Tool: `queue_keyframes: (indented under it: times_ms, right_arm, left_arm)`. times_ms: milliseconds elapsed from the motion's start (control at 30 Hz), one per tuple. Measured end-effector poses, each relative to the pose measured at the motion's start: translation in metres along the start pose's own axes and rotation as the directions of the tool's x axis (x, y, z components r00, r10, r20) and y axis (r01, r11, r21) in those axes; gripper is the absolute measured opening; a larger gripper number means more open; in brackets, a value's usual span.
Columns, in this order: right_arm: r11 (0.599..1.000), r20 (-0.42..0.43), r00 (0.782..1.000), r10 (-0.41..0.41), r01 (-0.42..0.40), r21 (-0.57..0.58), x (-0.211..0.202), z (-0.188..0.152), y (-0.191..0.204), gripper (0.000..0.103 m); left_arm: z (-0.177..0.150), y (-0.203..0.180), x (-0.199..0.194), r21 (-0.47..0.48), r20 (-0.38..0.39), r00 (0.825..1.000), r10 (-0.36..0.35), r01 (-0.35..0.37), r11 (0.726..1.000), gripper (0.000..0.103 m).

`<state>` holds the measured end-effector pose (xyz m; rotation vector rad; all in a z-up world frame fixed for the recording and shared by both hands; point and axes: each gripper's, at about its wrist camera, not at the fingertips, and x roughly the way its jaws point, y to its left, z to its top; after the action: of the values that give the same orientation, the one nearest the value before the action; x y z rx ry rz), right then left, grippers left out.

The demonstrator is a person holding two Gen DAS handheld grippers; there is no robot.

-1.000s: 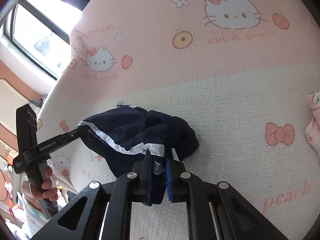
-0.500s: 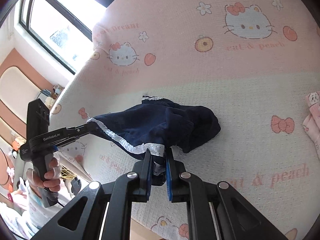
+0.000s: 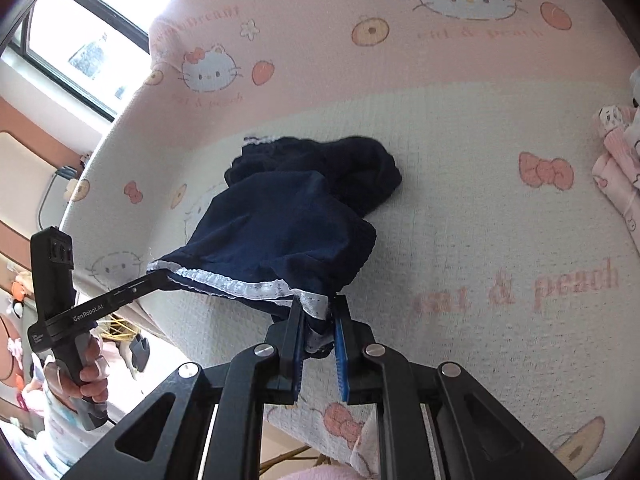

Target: Fold clothes

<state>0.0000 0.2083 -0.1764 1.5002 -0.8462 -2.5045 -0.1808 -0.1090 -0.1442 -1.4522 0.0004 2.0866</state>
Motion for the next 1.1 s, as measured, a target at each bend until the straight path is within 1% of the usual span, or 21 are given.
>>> queue_keyframes:
  times_ms: [100,267,433,533,633,667,700,733,767,833,900,933,967,1033,1067,1100]
  right_arm:
    - [0.999,-0.032,0.999,-0.028,0.028,-0.025,0.008,-0.008,-0.001,0.013]
    - [0.999,-0.083,0.996,-0.037,0.035,-0.024,0.02,-0.019,-0.009,0.013]
    - [0.992,-0.068,0.995,-0.071,0.064,-0.104,0.021,-0.027,-0.002,0.013]
    - [0.993,-0.065,0.995,-0.081,0.074,-0.097,0.022,-0.026,-0.003,0.013]
    - [0.992,-0.058,0.994,-0.094,0.088,-0.09,0.021,-0.024,-0.004,0.013]
    - [0.991,-0.049,0.994,-0.103,0.098,-0.092,0.018,-0.023,-0.003,0.015]
    - [0.99,-0.039,0.993,-0.112,0.108,-0.094,0.016,-0.023,-0.003,0.032]
    - [0.989,-0.029,0.992,-0.12,0.117,-0.095,0.012,-0.022,-0.002,0.045]
    - [0.988,-0.019,0.992,-0.121,0.119,-0.097,0.01,-0.021,-0.001,0.062]
    - [0.987,-0.007,0.993,-0.121,0.119,-0.104,0.004,-0.019,0.002,0.063]
    - [0.986,-0.005,0.991,-0.133,0.132,-0.105,-0.002,-0.02,0.002,0.063]
    - [0.985,-0.003,0.99,-0.139,0.138,-0.106,-0.004,-0.021,0.002,0.063]
    - [0.99,-0.012,0.993,-0.119,0.118,-0.077,-0.005,-0.021,0.0,0.063]
    - [0.998,-0.025,0.998,-0.066,0.066,-0.002,-0.006,-0.023,-0.007,0.063]
    - [0.998,-0.028,0.999,-0.034,0.035,0.045,-0.005,-0.025,-0.011,0.063]
    - [0.996,-0.03,1.0,-0.001,0.004,0.092,-0.005,-0.026,-0.016,0.063]
  left_arm:
    - [-0.011,0.002,0.008,0.012,-0.017,1.0,0.026,-0.026,1.0,0.01]
    - [-0.022,0.013,0.015,-0.03,-0.037,0.999,0.004,-0.005,1.0,0.01]
    - [-0.029,0.02,0.017,-0.046,-0.044,0.999,0.002,-0.004,0.999,0.01]
    - [-0.034,0.021,0.016,-0.035,-0.024,1.0,0.004,-0.005,0.999,0.01]
    - [-0.037,0.022,0.014,-0.049,0.004,1.0,-0.025,0.025,0.998,0.01]
    - [-0.038,0.024,0.013,-0.075,-0.004,0.999,-0.047,0.047,0.996,0.01]
    - [-0.038,0.026,0.013,-0.101,-0.01,0.997,-0.07,0.069,0.992,0.011]
    - [-0.039,0.029,0.013,-0.127,-0.017,0.995,-0.094,0.091,0.988,0.011]
    - [-0.039,0.031,0.013,-0.154,-0.022,0.993,-0.117,0.112,0.982,0.011]
    - [-0.04,0.035,0.013,-0.206,-0.031,0.986,-0.163,0.154,0.966,0.014]
    - [-0.042,0.04,0.011,-0.259,-0.02,0.975,-0.22,0.207,0.943,0.018]
    - [-0.045,0.043,0.01,-0.291,-0.011,0.97,-0.243,0.23,0.929,0.028]
    - [-0.047,0.046,0.008,-0.326,-0.002,0.965,-0.261,0.246,0.913,0.049]
    - [-0.051,0.052,0.006,-0.395,0.016,0.955,-0.295,0.277,0.876,0.074]
    - [-0.053,0.053,0.006,-0.414,0.024,0.953,-0.304,0.286,0.864,0.074]
    - [-0.053,0.053,0.006,-0.421,0.029,0.952,-0.305,0.289,0.86,0.074]
